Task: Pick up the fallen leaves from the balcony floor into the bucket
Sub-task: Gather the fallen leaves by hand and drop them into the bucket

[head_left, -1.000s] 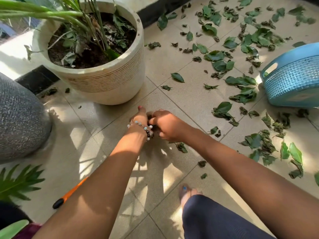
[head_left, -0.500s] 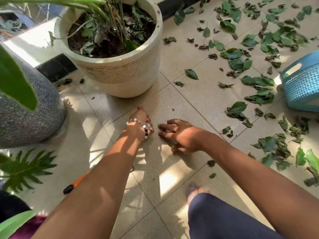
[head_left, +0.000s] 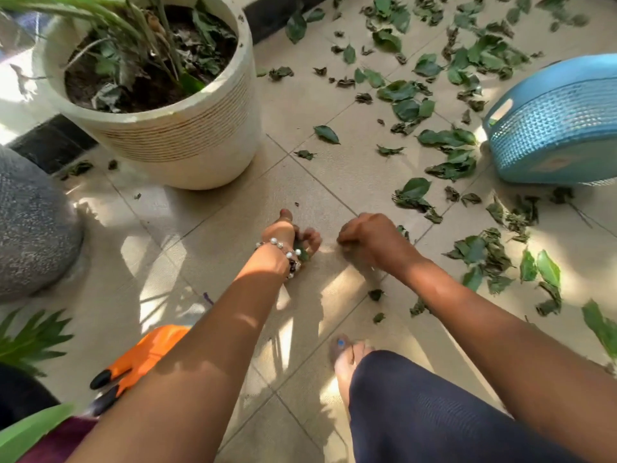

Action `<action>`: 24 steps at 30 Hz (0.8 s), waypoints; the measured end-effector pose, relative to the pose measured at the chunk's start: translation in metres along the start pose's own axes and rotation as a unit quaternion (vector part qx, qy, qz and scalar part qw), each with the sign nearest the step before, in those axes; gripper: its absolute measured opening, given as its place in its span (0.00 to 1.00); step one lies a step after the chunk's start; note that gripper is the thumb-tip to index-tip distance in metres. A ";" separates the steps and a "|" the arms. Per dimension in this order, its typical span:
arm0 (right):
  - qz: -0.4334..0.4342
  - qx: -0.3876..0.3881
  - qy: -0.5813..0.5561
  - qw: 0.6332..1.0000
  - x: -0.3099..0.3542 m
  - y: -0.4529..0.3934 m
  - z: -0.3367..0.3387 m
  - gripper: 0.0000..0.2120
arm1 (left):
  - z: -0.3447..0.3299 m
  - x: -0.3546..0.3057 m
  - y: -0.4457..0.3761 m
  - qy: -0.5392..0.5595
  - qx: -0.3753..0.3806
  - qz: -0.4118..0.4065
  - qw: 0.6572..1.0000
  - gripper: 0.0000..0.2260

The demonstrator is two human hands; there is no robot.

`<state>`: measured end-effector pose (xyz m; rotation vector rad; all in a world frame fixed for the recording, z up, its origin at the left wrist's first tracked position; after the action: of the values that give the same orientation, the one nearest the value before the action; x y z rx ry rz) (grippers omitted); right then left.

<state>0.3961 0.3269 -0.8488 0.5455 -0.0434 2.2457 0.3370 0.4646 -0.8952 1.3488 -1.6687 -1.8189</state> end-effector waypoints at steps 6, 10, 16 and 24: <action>-0.140 -0.130 -0.311 0.931 -0.010 0.002 0.033 0.10 | -0.040 0.027 0.017 0.012 0.049 0.021 0.999 0.23; -0.088 -0.058 -0.104 0.989 0.011 0.008 0.020 0.13 | -0.051 0.035 0.016 0.024 0.064 0.024 0.997 0.19; -0.173 0.020 -0.333 0.927 -0.018 0.027 0.021 0.22 | -0.042 0.039 -0.012 -0.013 0.052 -0.057 0.997 0.25; -0.044 0.256 0.043 0.965 -0.026 0.077 -0.029 0.29 | -0.037 0.038 -0.011 0.026 0.058 -0.049 0.997 0.13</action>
<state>0.3448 0.2627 -0.8738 0.7026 0.6092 2.1873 0.3511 0.4171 -0.9162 1.5372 -1.7346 -1.7462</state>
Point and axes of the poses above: each hand's wrist, its own y-axis away from the middle knuckle, its own z-axis out of the back of the hand, x = y × z, the point moved 7 cm from there along -y, towards the middle knuckle, and after that the axes turned 9 degrees about y, right-handed, at the moved point
